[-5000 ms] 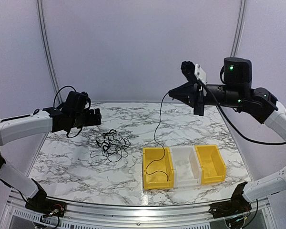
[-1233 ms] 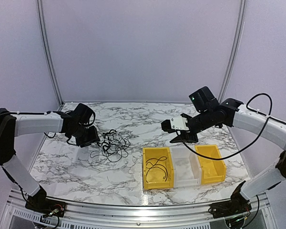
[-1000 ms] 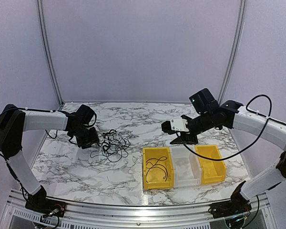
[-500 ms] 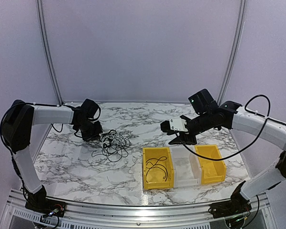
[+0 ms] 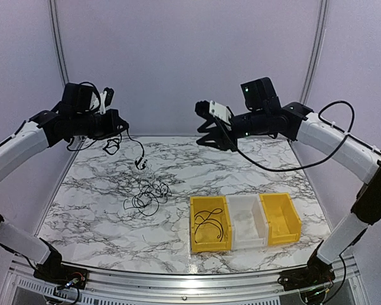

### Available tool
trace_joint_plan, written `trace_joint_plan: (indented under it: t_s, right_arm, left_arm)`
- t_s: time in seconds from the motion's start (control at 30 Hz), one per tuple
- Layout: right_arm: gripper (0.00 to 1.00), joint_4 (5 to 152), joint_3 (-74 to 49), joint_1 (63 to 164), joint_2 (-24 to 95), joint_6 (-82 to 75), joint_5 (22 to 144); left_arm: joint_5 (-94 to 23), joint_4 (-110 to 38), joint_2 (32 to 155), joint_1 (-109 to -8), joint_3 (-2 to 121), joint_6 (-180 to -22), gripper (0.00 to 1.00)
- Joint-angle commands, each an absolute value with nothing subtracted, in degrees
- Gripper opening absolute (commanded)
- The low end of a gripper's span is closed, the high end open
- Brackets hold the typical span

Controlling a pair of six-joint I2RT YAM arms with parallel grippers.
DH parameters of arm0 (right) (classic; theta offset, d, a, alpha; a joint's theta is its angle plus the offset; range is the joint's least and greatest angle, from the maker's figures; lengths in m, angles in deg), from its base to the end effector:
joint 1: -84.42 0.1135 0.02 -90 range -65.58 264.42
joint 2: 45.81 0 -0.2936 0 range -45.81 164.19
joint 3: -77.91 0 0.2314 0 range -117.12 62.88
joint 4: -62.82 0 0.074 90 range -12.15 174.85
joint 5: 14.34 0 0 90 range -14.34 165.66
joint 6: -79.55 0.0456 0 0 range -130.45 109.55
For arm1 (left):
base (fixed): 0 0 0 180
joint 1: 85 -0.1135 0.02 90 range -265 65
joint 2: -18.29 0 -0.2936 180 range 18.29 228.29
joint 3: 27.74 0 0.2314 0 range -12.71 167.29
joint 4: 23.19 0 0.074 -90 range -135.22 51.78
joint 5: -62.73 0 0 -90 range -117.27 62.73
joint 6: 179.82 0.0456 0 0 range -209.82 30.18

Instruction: Untangle the cables

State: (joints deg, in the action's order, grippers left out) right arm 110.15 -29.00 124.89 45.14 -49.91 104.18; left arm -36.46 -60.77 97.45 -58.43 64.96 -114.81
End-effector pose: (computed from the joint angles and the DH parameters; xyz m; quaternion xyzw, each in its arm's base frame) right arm 0.2481 0.2403 0.4113 -0.6352 0.5702 0.2190 0.4726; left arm 0.2637 -0.1400 0.4076 0.0551 0.8355 -0.2965 0.4594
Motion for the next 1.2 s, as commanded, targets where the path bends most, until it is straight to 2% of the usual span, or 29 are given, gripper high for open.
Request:
trace_joint_plan:
  t_s: [0.0,0.13,0.23,0.47,0.63,0.8,0.9,0.97,1.17]
  right_arm:
    - [0.41,104.5,-39.1,126.8,50.4,-41.4,107.4]
    - [0.43,101.7,-46.0,128.5,56.3,-36.0,108.8]
    - [0.50,100.3,-49.8,129.6,60.0,-30.4,112.6]
    - [0.56,95.6,-48.9,131.7,64.8,-19.1,114.5]
    - [0.60,93.5,-49.5,132.8,68.3,-17.0,114.9]
    - [0.67,92.1,-55.8,133.8,74.0,-15.5,113.1]
    - [0.67,91.8,-58.5,134.5,76.8,-14.9,112.6]
    - [0.63,91.3,-59.1,134.9,77.5,-14.0,113.2]
    - [0.20,90.1,-58.9,135.0,75.8,-12.1,113.1]
  left_arm:
    - [-44.8,-59.6,94.4,-58.5,66.5,-108.2,0.00]
    - [-47.2,-58.3,93.6,-58.5,67.5,-110.0,0.00]
    - [-45.8,-57.3,93.3,-58.5,66.7,-112.4,0.00]
    - [-43.3,-51.6,91.0,-58.3,63.0,-118.8,0.00]
    - [-41.8,-49.5,89.1,-58.3,61.4,-121.9,0.00]
    - [-40.5,-49.6,87.1,-58.3,60.6,-122.4,0.00]
    - [-40.5,-49.6,86.5,-58.3,60.6,-123.1,0.00]
    - [-40.4,-49.6,86.3,-58.3,60.5,-123.4,0.00]
    - [-39.0,-49.6,86.1,-58.3,59.2,-123.8,0.00]
